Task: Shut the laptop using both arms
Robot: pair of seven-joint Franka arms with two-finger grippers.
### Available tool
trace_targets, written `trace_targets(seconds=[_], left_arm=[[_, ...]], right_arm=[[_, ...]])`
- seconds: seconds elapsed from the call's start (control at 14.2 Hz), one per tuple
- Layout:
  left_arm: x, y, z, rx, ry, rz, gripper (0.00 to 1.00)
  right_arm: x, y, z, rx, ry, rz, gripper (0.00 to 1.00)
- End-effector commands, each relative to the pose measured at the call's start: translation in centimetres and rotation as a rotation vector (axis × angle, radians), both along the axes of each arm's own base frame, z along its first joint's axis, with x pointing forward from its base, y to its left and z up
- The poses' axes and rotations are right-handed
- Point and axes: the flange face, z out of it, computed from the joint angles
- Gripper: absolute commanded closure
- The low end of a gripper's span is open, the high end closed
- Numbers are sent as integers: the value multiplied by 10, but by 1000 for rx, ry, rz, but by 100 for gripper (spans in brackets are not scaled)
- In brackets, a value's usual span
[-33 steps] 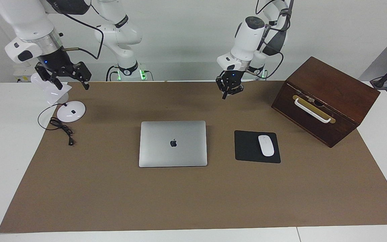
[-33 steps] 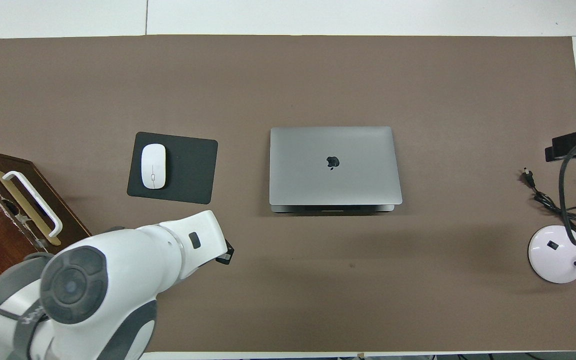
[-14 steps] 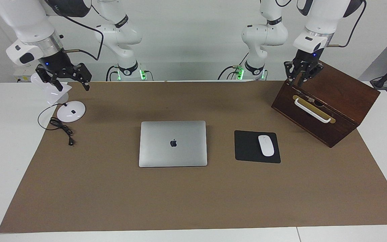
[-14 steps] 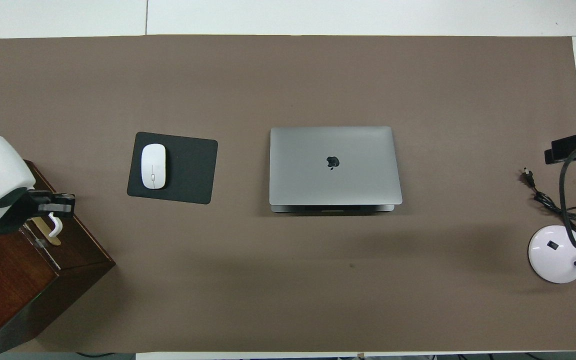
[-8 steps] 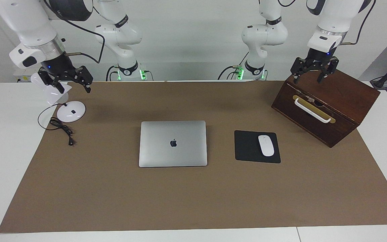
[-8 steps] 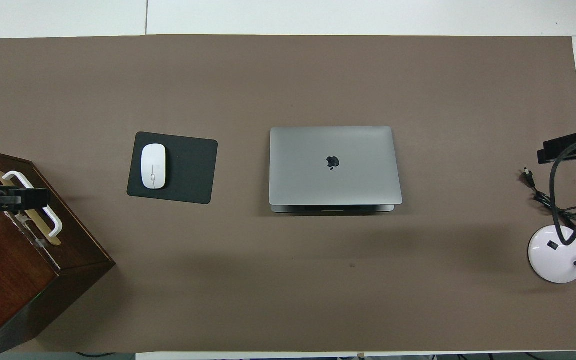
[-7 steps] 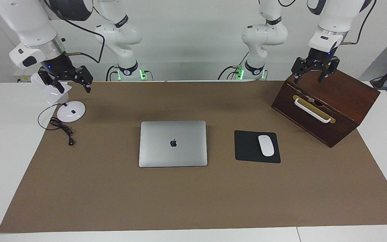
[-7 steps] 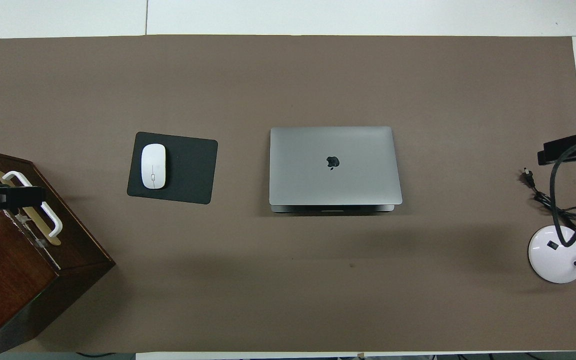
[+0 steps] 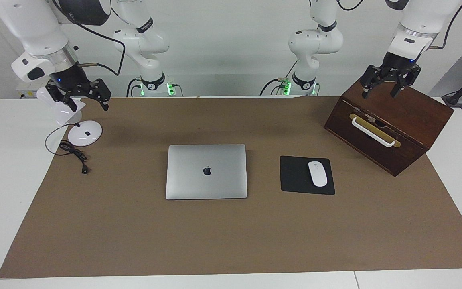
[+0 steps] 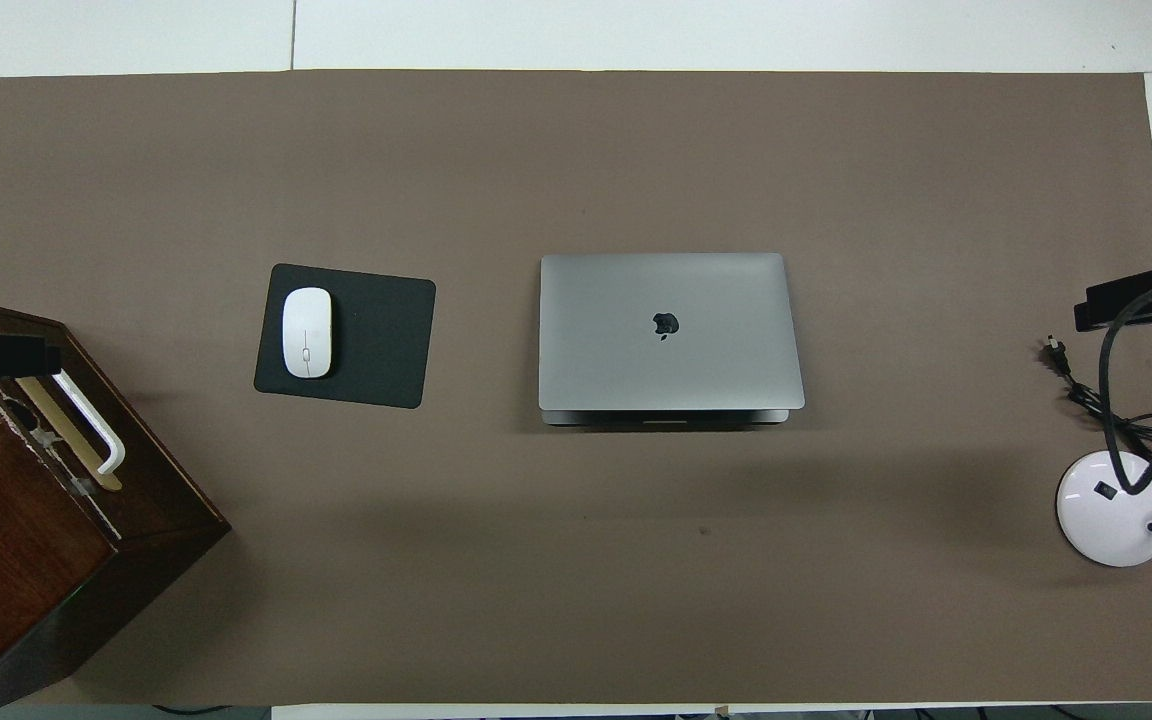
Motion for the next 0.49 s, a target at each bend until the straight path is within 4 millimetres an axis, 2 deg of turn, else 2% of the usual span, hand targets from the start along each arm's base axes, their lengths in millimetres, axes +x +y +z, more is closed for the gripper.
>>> trace_targets(seconds=[0.0, 0.14, 0.42], left_arm=[[17, -1, -14, -13, 63, 9, 0], [21, 0, -27, -11, 83, 11, 0], [20, 0, -30, -11, 92, 14, 0]], right_arm=[[-7, -4, -1, -4, -20, 20, 0], [-7, -4, -1, -4, -20, 20, 0], [-7, -5, -1, -4, -19, 18, 0]])
